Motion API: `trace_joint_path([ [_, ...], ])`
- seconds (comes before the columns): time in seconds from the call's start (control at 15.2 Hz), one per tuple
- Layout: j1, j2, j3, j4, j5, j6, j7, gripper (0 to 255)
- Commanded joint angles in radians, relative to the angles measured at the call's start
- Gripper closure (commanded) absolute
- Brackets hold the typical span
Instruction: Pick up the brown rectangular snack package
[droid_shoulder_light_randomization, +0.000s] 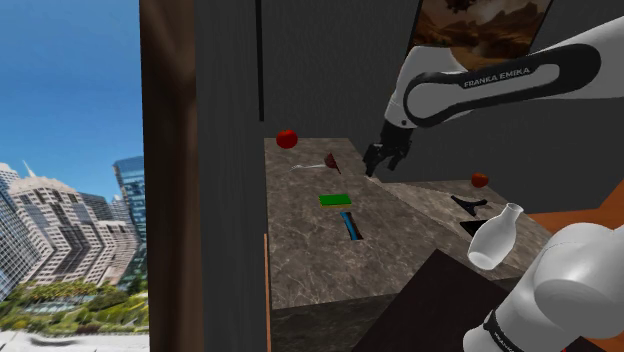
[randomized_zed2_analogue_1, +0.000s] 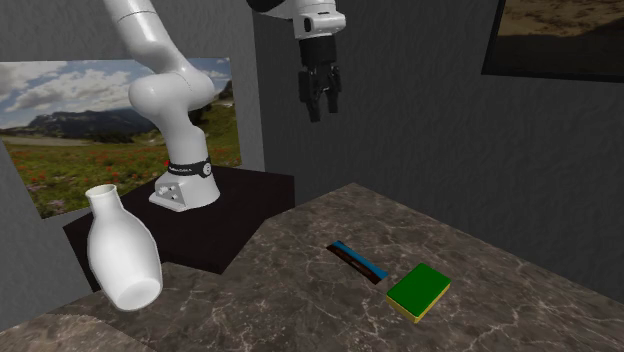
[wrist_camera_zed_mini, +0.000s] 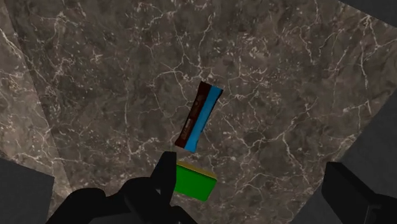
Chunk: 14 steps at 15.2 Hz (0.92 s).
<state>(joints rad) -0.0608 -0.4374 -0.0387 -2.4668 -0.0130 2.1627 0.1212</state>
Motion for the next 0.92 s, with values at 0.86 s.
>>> trace_joint_path([
  [0.86, -0.039, 0.542, -0.033, 0.096, 0.028, 0.364, 0.074, 0],
])
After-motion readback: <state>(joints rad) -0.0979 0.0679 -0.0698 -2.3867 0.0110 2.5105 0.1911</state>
